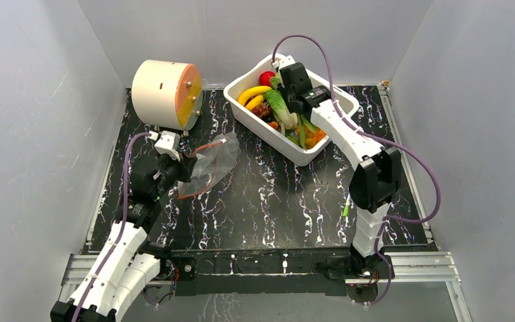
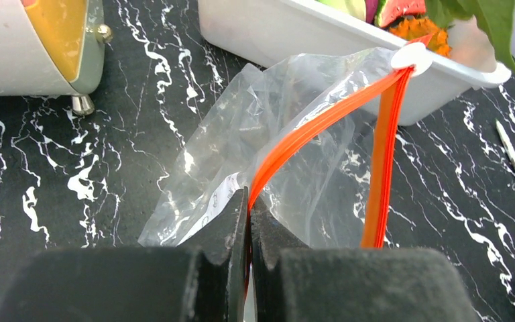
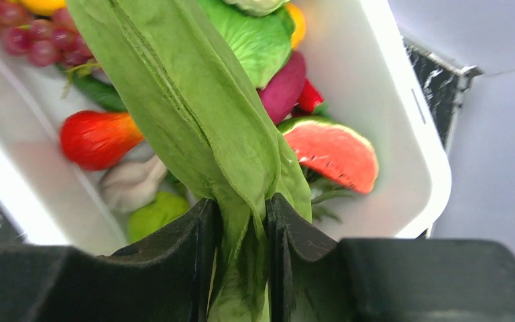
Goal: Place the food in the zip-top bag and seal the zipper
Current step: Pick up the fake vegetable from the bin.
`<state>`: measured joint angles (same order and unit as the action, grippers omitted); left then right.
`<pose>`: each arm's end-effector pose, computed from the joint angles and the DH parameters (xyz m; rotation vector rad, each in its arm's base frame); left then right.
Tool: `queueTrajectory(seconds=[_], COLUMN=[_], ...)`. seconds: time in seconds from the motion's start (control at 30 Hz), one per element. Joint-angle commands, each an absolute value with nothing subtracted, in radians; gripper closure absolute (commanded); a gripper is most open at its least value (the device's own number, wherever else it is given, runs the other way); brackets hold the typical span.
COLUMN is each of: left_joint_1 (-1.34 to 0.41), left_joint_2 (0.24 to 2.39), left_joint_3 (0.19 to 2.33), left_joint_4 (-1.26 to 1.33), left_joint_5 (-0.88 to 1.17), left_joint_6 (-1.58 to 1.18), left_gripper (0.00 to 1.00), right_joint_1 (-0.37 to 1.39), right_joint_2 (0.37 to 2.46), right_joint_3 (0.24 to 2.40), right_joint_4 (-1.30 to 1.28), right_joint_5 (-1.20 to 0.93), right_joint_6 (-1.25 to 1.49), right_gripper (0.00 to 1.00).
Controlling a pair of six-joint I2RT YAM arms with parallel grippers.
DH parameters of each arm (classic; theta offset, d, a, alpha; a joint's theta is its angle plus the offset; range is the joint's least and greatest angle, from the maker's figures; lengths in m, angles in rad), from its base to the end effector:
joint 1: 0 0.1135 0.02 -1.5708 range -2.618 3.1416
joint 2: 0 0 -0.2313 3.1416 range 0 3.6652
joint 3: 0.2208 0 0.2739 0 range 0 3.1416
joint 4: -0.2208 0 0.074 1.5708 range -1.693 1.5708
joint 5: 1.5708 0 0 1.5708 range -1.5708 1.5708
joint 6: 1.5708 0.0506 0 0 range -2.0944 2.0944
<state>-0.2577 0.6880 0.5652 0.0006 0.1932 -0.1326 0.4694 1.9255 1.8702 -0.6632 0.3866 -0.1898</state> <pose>0.2263 -0.0697 0.2721 0.2525 1.6927 -0.4546 0.4202 0.1917 0.2960 -0.5351 2.1776 -0.2917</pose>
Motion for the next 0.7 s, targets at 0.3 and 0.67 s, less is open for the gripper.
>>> queueTrajectory(seconds=[0.3,0.67], left_joint_1=[-0.260,-0.260], left_joint_2=[0.805,0.883], left_joint_3=[0.664,0.632], left_joint_4=[0.233,0.318], left_joint_5=[0.092,0.097], left_joint_6=[-0.138,-0.145], left_gripper=[1.00,1.00], right_joint_1=[0.603,0.648], right_joint_2=[1.574,1.312], right_joint_3=[1.748,1.424], right_joint_4=[-0.836,-0.629], right_joint_5=[0.133,-0.298], right_joint_6=[0.237,0.623], right_gripper=[0.82,0.85])
